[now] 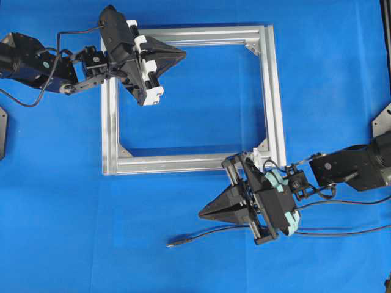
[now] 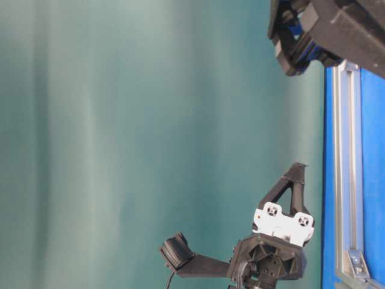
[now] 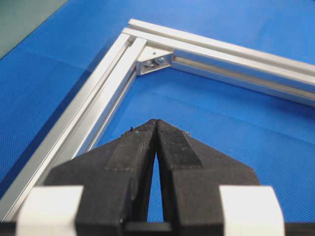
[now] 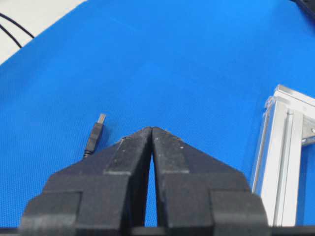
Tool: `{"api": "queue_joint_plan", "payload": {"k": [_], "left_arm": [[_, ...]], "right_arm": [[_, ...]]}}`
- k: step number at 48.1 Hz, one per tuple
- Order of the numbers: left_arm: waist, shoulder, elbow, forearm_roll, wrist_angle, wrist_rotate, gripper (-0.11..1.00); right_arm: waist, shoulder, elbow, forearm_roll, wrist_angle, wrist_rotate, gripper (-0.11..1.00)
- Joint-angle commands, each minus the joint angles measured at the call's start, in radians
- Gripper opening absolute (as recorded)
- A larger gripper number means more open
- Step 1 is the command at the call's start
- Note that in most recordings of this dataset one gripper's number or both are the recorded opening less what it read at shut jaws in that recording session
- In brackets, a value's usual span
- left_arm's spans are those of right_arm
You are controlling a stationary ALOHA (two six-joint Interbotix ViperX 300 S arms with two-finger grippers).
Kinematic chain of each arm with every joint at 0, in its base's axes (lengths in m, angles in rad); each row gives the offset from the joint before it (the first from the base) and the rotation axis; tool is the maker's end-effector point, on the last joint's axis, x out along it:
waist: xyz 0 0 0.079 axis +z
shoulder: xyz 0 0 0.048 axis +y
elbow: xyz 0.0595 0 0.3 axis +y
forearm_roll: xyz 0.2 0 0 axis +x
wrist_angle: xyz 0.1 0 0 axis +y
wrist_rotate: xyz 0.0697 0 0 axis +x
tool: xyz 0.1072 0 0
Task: Insert the wire through the string loop located on the right side.
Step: 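Open the right gripper and move it over the black USB cable plug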
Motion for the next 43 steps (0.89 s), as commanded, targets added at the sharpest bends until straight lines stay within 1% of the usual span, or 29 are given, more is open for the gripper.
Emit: {"api": "queue_joint_plan", "payload": {"k": [1, 7, 16, 28, 30, 34, 37, 38, 43], "left_arm": [[-0.006, -0.043, -0.011, 0.018, 0.006, 0.018, 0.0], [-0.006, -0.044, -0.009, 0.018, 0.008, 0.025, 0.0], [-0.006, -0.044, -0.008, 0.017, 0.008, 0.026, 0.0], [-0.006, -0.046, -0.003, 0.018, 0.008, 0.026, 0.0], [-0.006, -0.048, -0.003, 0.017, 0.008, 0.026, 0.0], [-0.006, -0.048, -0.003, 0.018, 0.008, 0.026, 0.0], [-0.006, -0.046, -0.003, 0.018, 0.008, 0.026, 0.0], [-0.006, -0.046, -0.003, 0.018, 0.008, 0.026, 0.0], [-0.006, -0.046, -0.003, 0.018, 0.008, 0.025, 0.0]], "right_arm": [[0.014, -0.043, -0.017, 0.0, -0.003, -0.003, 0.0], [0.015, -0.048, -0.017, -0.002, 0.015, -0.008, -0.06], [0.02, -0.052, -0.012, 0.0, 0.021, 0.011, -0.06], [0.025, -0.08, 0.006, 0.0, 0.02, 0.055, -0.05], [0.026, -0.083, 0.008, 0.0, 0.02, 0.061, -0.04], [0.034, -0.081, 0.008, 0.0, 0.02, 0.078, 0.05], [0.041, -0.081, 0.005, 0.0, 0.02, 0.089, 0.16], [0.044, -0.081, 0.005, 0.0, 0.02, 0.094, 0.21], [0.058, -0.081, 0.003, 0.009, 0.02, 0.106, 0.52]]}}
